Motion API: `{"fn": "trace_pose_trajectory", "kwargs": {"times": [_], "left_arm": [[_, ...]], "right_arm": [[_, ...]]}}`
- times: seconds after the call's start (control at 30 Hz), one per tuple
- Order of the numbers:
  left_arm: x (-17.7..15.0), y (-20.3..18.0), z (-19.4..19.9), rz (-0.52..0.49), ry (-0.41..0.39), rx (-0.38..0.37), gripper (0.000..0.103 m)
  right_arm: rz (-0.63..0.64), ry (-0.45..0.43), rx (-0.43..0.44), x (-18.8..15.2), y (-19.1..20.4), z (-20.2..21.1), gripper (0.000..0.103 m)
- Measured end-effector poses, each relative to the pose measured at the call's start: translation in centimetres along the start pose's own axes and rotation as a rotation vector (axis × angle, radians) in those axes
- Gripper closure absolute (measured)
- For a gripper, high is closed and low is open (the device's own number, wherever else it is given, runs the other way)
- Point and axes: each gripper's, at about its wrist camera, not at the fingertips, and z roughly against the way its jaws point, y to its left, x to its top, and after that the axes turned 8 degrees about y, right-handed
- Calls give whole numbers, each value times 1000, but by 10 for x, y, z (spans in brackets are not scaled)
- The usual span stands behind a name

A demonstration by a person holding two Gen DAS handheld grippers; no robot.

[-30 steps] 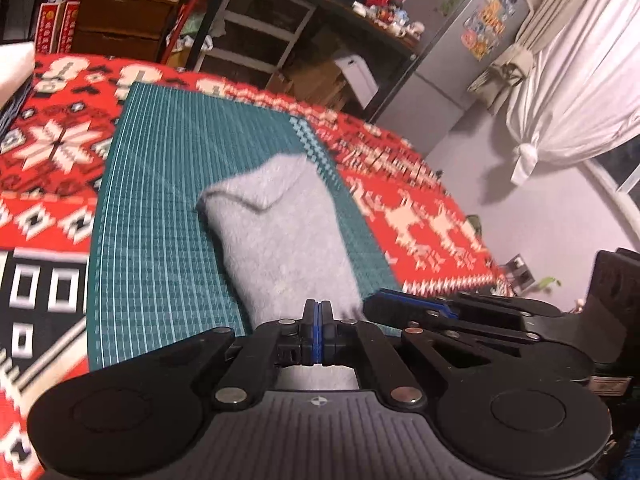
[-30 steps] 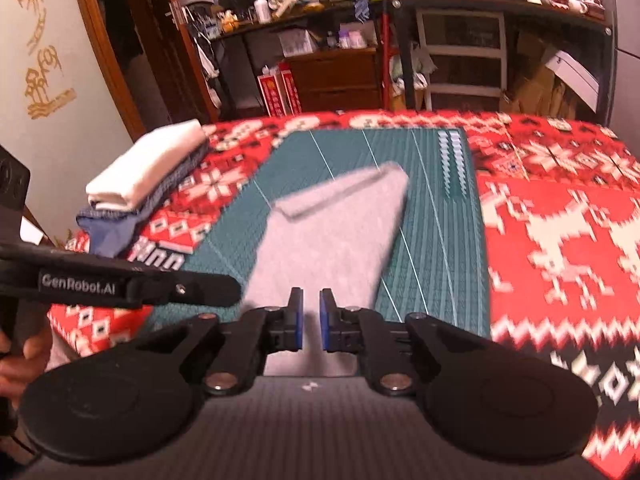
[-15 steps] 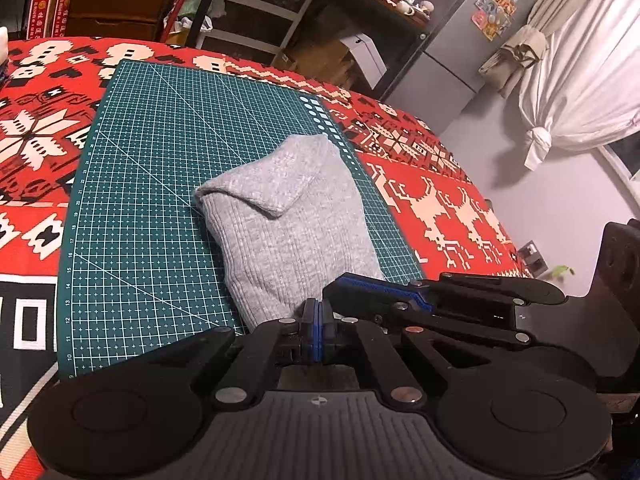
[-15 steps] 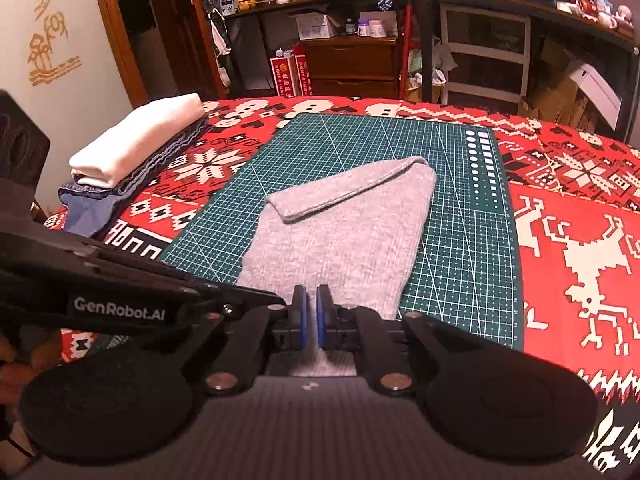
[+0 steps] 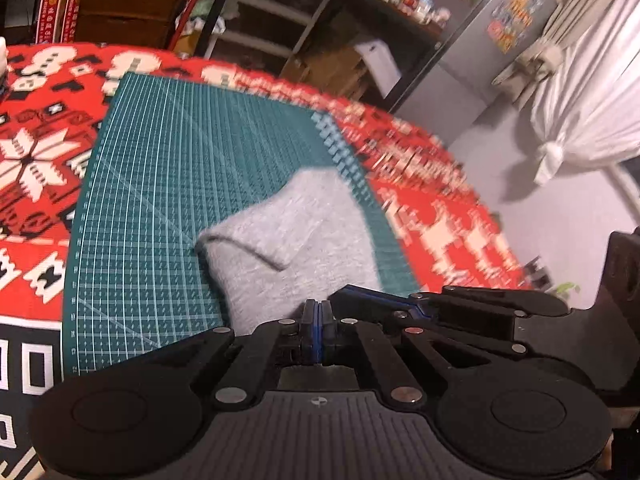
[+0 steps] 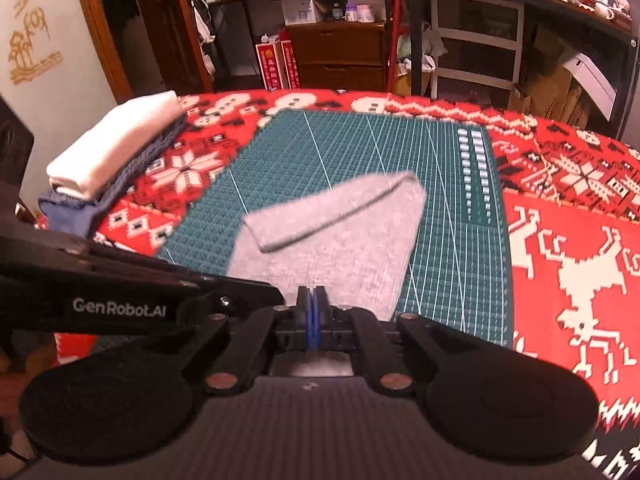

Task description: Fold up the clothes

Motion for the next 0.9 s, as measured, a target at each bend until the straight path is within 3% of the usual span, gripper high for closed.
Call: {"fn": "trace_pose_trajectory", "kwargs": {"times": [0.3,0.5,0.63,0.9], "left_arm": [[3,7,2,48,8,-21,102],[15,0,16,43,-34,-32,103],[15,4,-1,41,14,0,102],[12,14,-1,93,11,-40,102]], "right_arm": [[1,9,8,11,0,6,103],[-17,-13,-17,30,-11,6,102],[-25,13,-10,27,-18,-11,102],[-83,6,33,27,-28,-5,103]]}}
